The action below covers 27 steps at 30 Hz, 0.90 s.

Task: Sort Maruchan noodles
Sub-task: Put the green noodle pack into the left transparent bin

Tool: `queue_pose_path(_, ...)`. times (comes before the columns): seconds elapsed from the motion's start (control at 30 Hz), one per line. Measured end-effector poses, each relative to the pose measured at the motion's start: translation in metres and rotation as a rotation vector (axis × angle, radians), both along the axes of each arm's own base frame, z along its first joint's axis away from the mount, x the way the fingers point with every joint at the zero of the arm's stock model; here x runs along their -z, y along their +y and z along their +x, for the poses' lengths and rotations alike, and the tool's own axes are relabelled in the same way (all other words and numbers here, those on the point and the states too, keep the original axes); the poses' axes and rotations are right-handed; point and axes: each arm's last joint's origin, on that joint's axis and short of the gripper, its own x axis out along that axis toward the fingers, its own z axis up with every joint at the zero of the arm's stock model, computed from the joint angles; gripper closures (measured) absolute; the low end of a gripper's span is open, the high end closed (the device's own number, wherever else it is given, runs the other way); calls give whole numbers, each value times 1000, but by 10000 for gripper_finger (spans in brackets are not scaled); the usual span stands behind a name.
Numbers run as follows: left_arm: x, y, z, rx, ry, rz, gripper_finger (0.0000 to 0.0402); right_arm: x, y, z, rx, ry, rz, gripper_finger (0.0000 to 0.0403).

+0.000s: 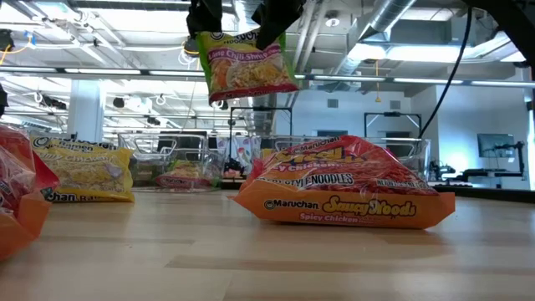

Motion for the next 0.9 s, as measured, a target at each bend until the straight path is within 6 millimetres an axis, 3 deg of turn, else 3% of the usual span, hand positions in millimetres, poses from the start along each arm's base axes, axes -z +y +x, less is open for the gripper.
queue_pose_path(0.23,1,1,0,8,14,58,207,0,0,0,17,-2,11,389)
queue_pose_path(0.47,7,-1,-14,59,157,41,207,1,0,-4,24,44,19,389)
queue_pose_path(0.9,8,-5,-15,75,187,52,207,-1,0,-9,56,62,34,389)
